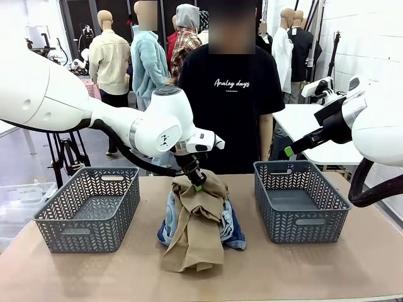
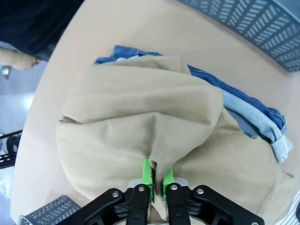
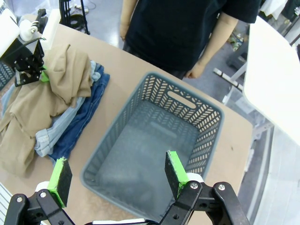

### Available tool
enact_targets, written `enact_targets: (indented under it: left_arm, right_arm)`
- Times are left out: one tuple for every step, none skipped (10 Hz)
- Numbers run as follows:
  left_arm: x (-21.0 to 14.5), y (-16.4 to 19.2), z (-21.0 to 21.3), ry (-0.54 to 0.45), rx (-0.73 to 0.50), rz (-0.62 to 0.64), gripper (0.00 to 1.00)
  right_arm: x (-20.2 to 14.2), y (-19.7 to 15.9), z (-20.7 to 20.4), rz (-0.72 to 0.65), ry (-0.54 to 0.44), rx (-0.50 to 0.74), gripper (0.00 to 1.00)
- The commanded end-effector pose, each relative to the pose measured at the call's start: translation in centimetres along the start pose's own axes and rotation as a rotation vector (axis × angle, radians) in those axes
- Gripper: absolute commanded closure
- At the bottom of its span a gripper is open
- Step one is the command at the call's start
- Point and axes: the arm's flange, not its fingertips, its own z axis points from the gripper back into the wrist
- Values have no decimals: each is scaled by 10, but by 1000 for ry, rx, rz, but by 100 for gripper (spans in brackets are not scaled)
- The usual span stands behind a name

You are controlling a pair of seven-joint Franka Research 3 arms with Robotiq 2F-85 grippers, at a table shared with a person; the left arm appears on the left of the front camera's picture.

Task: Sort the tops and bottoms.
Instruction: Lift clothes from the center of the table with your left hand.

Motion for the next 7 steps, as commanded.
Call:
enact_targets:
  left_arm:
    - [-2, 5, 7, -14, 24, 66, 100]
    - [-8, 13, 12, -18, 103, 203, 100]
    - [0, 1, 1, -3, 3, 18, 100]
    - [0, 1, 1, -3, 3, 18, 100]
    - [-1, 8, 6, -9, 25, 87, 100]
    - [4, 1, 27, 10, 92, 41, 100]
    - [17, -10, 57, -20, 135, 23, 100]
  right_arm:
    - [-1, -2, -2, 3, 0, 11, 0]
    - [-1, -2, -2, 3, 0, 11, 0]
    - [-1, -2, -2, 3, 0, 11, 0]
    - [-1, -2, -2, 3, 0, 11, 0]
    - [-1, -2, -2, 3, 0, 11, 0]
    - [-1, -2, -2, 3, 0, 11, 0]
    - [-1, -2, -2, 3, 0, 11, 0]
